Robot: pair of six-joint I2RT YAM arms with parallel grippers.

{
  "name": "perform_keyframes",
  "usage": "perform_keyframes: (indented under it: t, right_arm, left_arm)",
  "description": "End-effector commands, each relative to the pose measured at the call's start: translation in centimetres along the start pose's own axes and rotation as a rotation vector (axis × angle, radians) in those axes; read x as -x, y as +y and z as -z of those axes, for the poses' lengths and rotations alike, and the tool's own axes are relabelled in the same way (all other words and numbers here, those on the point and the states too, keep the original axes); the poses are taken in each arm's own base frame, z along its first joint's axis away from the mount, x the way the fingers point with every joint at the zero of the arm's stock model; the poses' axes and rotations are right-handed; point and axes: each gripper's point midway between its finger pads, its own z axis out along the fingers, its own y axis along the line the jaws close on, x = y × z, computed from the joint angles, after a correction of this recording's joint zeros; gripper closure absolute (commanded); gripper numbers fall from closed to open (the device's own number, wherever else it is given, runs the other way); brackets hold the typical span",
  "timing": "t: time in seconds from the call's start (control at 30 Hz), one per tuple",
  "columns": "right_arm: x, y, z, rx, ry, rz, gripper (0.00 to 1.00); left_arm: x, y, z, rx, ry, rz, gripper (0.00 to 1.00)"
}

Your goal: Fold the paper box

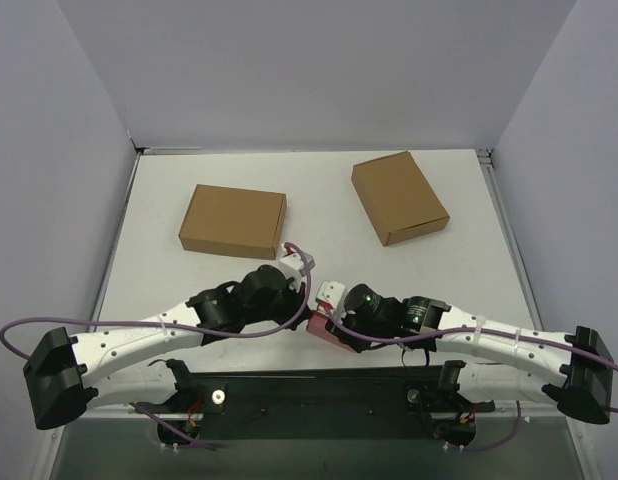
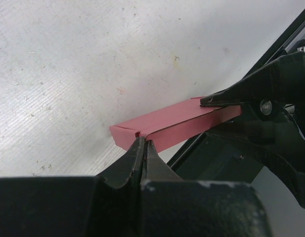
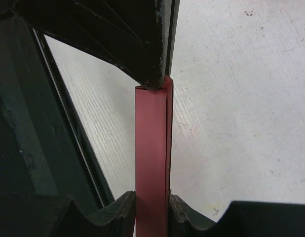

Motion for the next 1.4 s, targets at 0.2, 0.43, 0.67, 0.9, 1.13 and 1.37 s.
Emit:
perform_keyframes:
  t: [0.2,0.43,0.67,0.9,1.13,1.37]
  right_arm:
    - [0.2,-1.2,-1.0,-0.071,-0.008,0.002,0.88]
    - [-0.4,-1.5,-1.7,-0.096,0.006,-0.006,0.89]
    - [-0.9,-1.5,-2.2,-0.097,0.027,-0.007,0.89]
    - [-1.1,-1.4,-2.3,-0.097,0.029,-0.009,0.9]
    - [-1.0,-1.4,-2.2,-0.092,0.021,-0.011,0.9]
    - [-0.8,-1.3,-2.1,-0.088,0.009,-0.012,0.9]
  left_arm:
    - [-1.2,-2.3,-1.4,-0.037,-0.052,0.086,1.0]
    - [-2.1,-2.4,-2.1,-0.039,-0.096,0.157,1.0]
    - [-3.3,-3.0,-2.8,-0.05,-0.104,0.194,1.0]
    - [-4.6,-2.3,-3.2,-0.014,-0.095,0.163,1.0]
    - [-4.9,-1.3,-3.0,0.02,-0.098,0.097,1.0]
    - [-6.1,-0.6,-3.3,0.035,-0.082,0.057,1.0]
